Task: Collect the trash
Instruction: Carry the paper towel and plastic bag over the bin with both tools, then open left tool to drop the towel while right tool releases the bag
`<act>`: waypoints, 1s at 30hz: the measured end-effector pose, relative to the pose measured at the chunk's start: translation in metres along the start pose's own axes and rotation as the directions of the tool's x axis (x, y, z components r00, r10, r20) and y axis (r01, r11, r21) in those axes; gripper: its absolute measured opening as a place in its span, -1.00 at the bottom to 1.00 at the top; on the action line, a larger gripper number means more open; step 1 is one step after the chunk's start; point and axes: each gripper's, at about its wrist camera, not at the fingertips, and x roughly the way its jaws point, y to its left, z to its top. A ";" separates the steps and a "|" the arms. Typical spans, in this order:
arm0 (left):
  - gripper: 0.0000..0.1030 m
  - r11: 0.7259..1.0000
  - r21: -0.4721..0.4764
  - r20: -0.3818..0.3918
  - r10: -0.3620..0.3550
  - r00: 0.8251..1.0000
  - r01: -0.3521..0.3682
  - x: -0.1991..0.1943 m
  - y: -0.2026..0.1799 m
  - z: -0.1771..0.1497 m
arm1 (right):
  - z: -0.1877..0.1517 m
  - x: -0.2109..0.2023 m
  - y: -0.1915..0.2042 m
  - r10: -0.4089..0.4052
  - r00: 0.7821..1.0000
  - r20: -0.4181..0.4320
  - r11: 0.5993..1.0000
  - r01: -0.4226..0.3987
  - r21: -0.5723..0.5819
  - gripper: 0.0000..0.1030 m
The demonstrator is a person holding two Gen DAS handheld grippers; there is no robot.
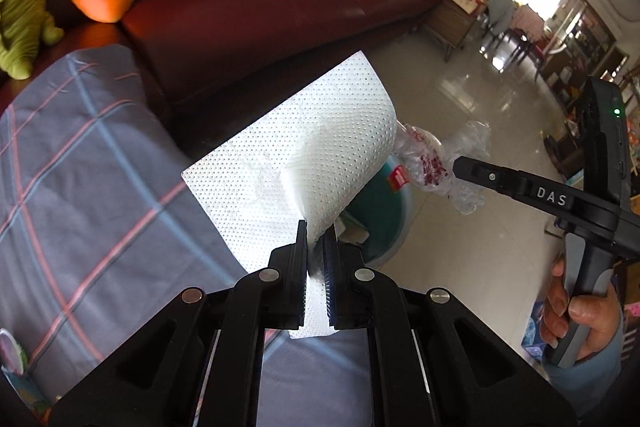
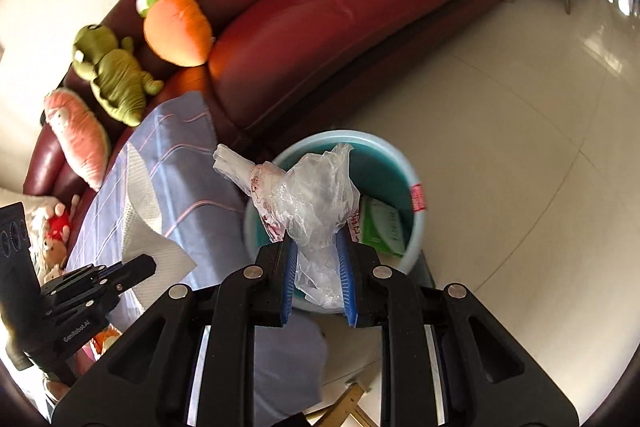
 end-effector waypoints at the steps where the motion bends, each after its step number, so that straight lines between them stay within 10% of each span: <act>1: -0.85 1.000 0.000 -0.008 -0.004 1.000 0.004 0.005 0.000 0.003 | 0.002 0.001 -0.006 -0.002 1.000 -0.003 1.000 0.002 0.010 -0.63; 11: -0.82 0.999 -0.016 -0.081 -0.034 0.996 0.033 0.064 -0.020 0.028 | 0.012 -0.001 -0.025 -0.036 0.999 -0.009 0.999 0.036 0.041 -0.60; 16: 0.44 1.000 -0.023 -0.110 0.008 0.994 -0.010 0.084 -0.021 0.027 | 0.016 0.004 -0.029 -0.053 0.998 -0.026 0.998 0.054 0.042 -0.60; 30: 0.74 0.997 -0.071 -0.079 0.037 0.996 -0.043 0.057 0.010 0.008 | 0.015 0.031 -0.012 -0.047 0.996 -0.081 0.999 0.048 0.012 -0.57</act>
